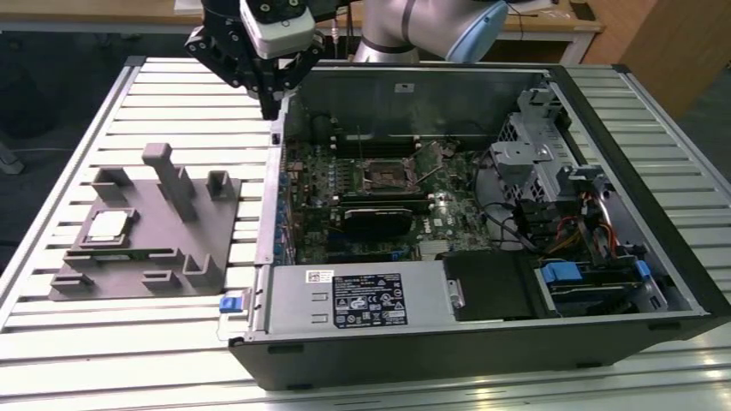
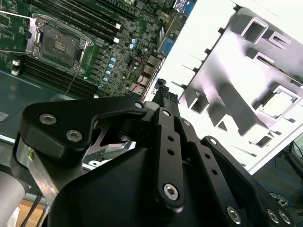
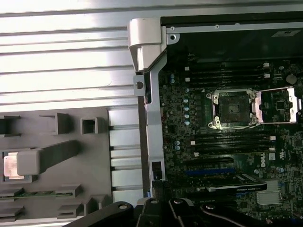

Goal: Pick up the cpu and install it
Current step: 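Reach for the cpu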

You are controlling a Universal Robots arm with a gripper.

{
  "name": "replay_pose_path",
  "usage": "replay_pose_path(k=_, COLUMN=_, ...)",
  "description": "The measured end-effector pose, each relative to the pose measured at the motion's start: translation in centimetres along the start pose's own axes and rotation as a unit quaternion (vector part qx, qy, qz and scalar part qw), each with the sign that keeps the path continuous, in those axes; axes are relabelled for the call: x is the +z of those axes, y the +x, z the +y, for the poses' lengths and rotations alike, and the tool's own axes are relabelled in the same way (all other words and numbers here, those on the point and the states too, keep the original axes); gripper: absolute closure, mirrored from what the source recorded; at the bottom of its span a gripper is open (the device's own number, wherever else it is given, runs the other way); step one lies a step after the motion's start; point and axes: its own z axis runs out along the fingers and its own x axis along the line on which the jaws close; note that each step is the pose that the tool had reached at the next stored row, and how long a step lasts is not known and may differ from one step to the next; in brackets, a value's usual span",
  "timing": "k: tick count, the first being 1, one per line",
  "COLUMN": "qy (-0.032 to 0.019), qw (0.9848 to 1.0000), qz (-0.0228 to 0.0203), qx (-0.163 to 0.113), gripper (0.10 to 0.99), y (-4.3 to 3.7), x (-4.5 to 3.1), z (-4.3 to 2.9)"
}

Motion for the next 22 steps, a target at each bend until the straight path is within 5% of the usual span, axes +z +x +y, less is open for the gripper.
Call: replay_pose_path(k=22, qy=0.0000, qw=1.0000, qz=0.0006, qx=0.000, gripper=0.980, y=1.06, x=0.19, z=-0.09)
